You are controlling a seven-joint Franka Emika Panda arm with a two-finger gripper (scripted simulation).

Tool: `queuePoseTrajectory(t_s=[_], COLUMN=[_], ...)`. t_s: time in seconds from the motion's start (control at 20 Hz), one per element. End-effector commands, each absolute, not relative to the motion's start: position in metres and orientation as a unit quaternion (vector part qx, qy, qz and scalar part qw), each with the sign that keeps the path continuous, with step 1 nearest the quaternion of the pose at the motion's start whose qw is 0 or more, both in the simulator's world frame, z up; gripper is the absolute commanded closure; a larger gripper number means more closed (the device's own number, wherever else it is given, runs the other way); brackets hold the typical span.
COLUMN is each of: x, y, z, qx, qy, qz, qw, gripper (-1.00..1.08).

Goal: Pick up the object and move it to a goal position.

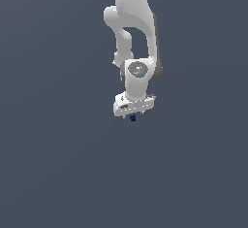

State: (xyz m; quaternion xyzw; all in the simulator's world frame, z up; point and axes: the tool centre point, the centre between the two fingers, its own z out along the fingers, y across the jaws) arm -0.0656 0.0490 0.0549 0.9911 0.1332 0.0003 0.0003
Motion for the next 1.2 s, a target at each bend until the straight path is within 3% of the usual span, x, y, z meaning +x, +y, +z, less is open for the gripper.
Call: queuePoseTrajectory(t_s=[0.0,0.55,0.6,1.15], x=[-0.067,-0.067,-0.067,-0.067], y=[0.049,0.05,0.05,0.049], z=[0.045,0.013,0.013,0.013], qx=[0.991,0.991,0.991,0.991], qy=[0.134,0.135,0.135,0.135], qz=[0.0,0.0,0.0,0.0], qw=[0.0,0.0,0.0,0.0], gripper=[-0.92,-0.92,1.08,1.08])
